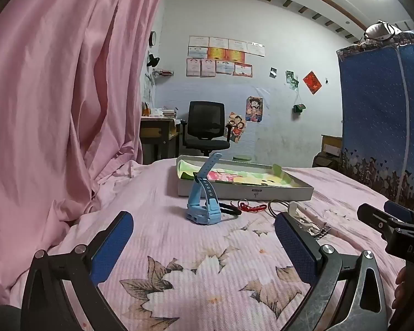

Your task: Organize jewelry

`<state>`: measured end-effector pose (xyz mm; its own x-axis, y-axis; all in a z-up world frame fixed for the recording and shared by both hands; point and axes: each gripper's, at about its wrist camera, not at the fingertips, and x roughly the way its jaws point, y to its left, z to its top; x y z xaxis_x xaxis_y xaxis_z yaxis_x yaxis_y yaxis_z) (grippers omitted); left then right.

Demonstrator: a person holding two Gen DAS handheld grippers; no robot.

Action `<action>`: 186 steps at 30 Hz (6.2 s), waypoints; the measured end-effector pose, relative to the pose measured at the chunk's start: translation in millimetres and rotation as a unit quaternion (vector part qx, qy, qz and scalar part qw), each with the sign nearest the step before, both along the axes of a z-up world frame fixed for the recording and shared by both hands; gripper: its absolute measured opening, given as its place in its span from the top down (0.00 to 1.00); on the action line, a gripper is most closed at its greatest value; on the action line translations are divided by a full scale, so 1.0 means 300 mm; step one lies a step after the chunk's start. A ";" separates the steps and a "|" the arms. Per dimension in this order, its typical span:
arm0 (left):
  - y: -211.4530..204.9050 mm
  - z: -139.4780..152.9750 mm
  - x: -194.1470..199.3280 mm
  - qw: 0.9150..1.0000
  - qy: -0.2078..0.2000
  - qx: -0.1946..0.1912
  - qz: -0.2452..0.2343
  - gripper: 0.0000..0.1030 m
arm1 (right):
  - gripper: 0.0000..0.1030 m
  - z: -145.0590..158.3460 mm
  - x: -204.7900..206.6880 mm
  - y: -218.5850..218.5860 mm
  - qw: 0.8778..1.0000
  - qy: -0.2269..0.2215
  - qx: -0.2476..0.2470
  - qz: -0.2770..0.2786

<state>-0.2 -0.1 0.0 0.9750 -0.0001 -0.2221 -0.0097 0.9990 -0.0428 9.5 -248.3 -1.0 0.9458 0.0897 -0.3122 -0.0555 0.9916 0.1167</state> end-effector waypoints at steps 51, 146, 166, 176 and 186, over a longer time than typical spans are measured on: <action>-0.003 -0.002 -0.004 1.000 0.004 0.000 -0.002 0.00 | 0.01 0.001 -0.006 -0.009 1.000 0.002 0.011 0.002; 0.073 0.008 0.302 0.990 0.134 -0.015 -0.036 0.00 | 0.01 0.020 0.200 0.073 0.992 0.082 0.003 0.094; 0.053 -0.087 0.581 0.960 0.270 -0.014 -0.077 0.19 | 0.37 -0.123 0.457 0.177 0.960 0.235 0.035 0.150; 0.085 -0.102 0.586 0.960 0.268 -0.042 -0.074 0.49 | 0.44 -0.158 0.465 0.175 0.955 0.246 0.049 0.159; 0.077 -0.098 0.392 0.970 0.220 -0.049 -0.093 0.49 | 0.44 -0.135 0.394 0.176 0.963 0.206 0.048 0.165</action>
